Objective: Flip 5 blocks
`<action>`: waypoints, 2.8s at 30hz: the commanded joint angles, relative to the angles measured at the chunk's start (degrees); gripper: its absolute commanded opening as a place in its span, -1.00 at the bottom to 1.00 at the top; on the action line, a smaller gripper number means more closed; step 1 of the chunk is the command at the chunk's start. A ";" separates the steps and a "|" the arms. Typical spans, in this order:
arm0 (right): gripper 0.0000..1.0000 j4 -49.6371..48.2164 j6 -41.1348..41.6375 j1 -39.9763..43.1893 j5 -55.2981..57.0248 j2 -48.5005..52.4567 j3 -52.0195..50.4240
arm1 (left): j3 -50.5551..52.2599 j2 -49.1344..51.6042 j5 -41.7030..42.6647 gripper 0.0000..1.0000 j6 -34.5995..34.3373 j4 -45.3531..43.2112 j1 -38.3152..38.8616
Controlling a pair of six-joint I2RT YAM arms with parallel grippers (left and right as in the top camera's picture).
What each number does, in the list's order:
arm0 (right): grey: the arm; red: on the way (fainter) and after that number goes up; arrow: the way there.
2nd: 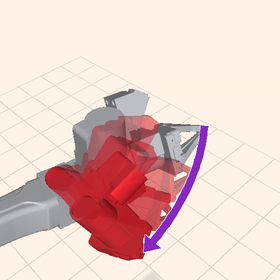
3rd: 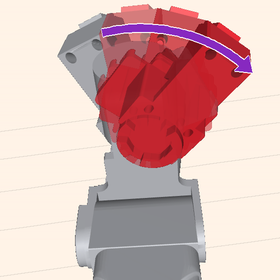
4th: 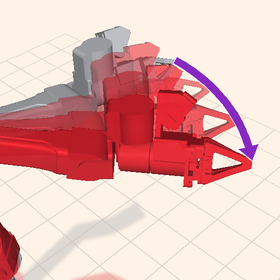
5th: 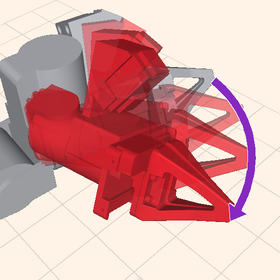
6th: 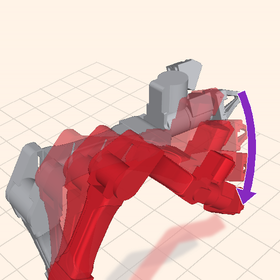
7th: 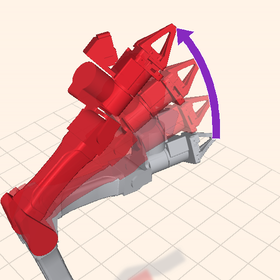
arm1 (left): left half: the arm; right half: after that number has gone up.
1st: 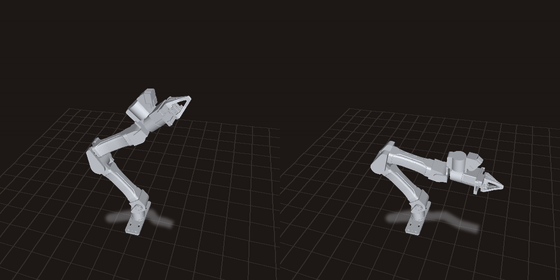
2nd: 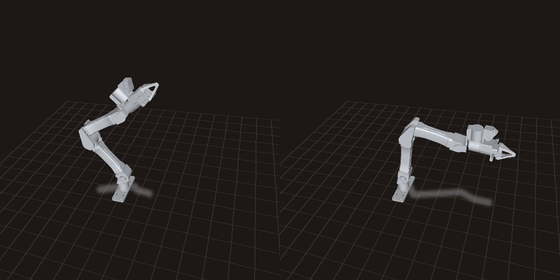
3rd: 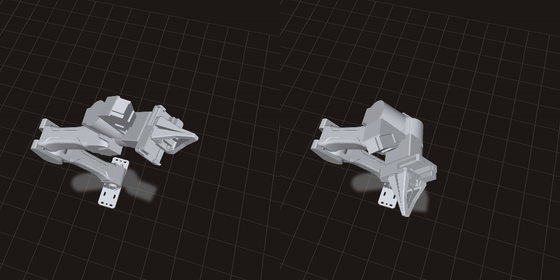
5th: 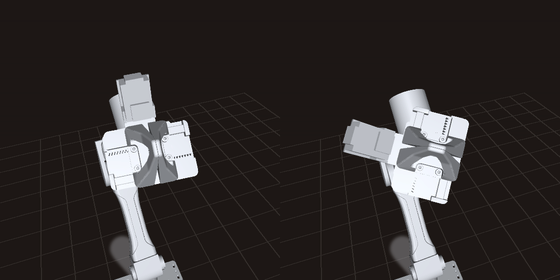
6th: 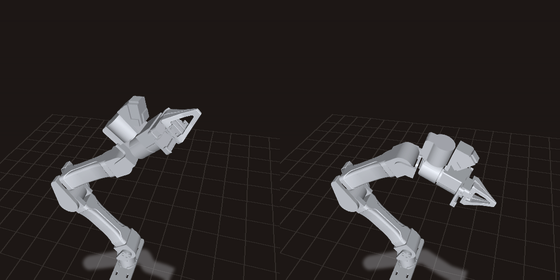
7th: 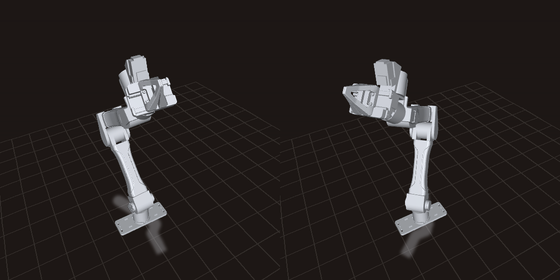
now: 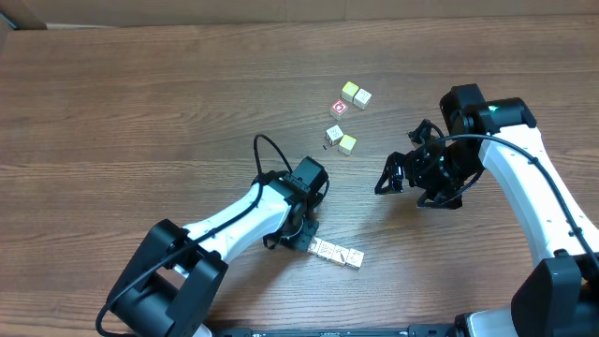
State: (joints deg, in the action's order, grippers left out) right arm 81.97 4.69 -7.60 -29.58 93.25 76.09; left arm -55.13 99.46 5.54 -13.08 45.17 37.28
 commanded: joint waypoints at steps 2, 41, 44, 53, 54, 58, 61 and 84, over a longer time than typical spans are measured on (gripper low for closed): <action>1.00 -0.24 -0.02 -0.24 -0.02 -0.87 1.14 | -1.73 0.72 -0.09 -0.90 -1.49 -3.43 -2.51; 1.00 -2.58 2.60 -0.24 0.20 -0.87 1.14 | -2.05 0.74 13.79 -0.85 3.26 -8.76 -0.44; 1.00 -2.56 2.60 -0.24 0.17 -0.87 1.14 | -2.05 0.74 15.19 -0.85 3.34 -8.79 -0.31; 1.00 -2.01 2.60 -0.24 0.17 -0.87 1.14 | -2.03 0.74 15.45 -0.84 4.13 -7.69 1.07; 1.00 -1.90 2.60 -0.24 0.20 -0.87 1.14 | -2.03 0.76 15.21 -0.85 4.11 -7.52 1.07; 1.00 -1.70 2.60 -0.24 0.20 -0.87 1.14 | -2.03 0.76 14.03 -0.87 4.04 -6.95 1.05; 1.00 -1.53 2.60 -0.24 0.17 -0.87 1.14 | -2.03 0.76 13.42 -0.87 3.89 -6.64 1.05; 1.00 -1.05 2.60 -0.24 0.20 -0.87 1.14 | -2.03 0.76 13.55 -0.92 0.59 -4.31 1.07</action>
State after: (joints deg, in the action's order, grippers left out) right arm 80.73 7.29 -7.60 -29.58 93.25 76.09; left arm -55.94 99.46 19.31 -11.60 40.71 38.17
